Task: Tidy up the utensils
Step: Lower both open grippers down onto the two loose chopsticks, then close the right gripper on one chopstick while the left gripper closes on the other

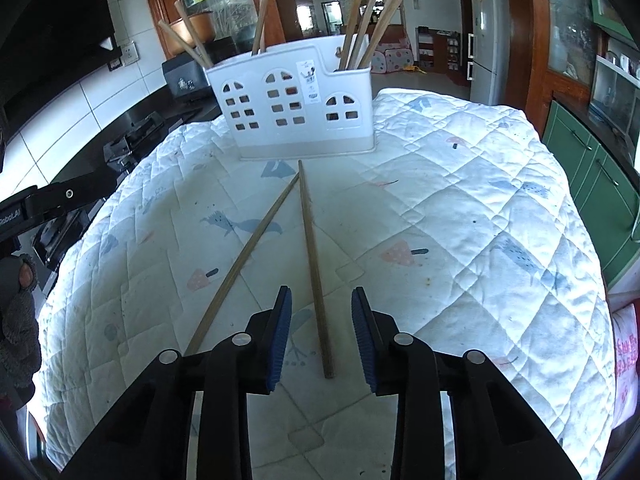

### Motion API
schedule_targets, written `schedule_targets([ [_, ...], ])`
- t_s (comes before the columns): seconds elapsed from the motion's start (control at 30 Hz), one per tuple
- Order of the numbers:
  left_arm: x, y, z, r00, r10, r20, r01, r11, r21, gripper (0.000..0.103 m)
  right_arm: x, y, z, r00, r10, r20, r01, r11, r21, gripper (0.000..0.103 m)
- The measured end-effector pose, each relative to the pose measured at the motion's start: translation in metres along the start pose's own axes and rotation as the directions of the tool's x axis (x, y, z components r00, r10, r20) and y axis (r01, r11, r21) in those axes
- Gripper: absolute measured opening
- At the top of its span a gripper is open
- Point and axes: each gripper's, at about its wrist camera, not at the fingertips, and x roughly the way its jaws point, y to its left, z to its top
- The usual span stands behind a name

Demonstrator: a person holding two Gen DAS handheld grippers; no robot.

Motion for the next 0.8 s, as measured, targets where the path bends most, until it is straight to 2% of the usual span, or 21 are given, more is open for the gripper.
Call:
schedule_targets([
  [0.47,0.009,0.005,-0.020,0.999,0.009,-0.050,-0.009,1.000,-0.004,0.082,0.036,0.007,-0.005,0.997,-0.008,-0.076,0.005,0.999,-0.039,0.017],
  [0.8,0.016,0.000,-0.029,0.997,-0.003,-0.079,0.004,1.000,0.011,0.081,0.042,0.011,-0.010,0.994,-0.068,-0.082,0.060,0.993,-0.100,0.008],
])
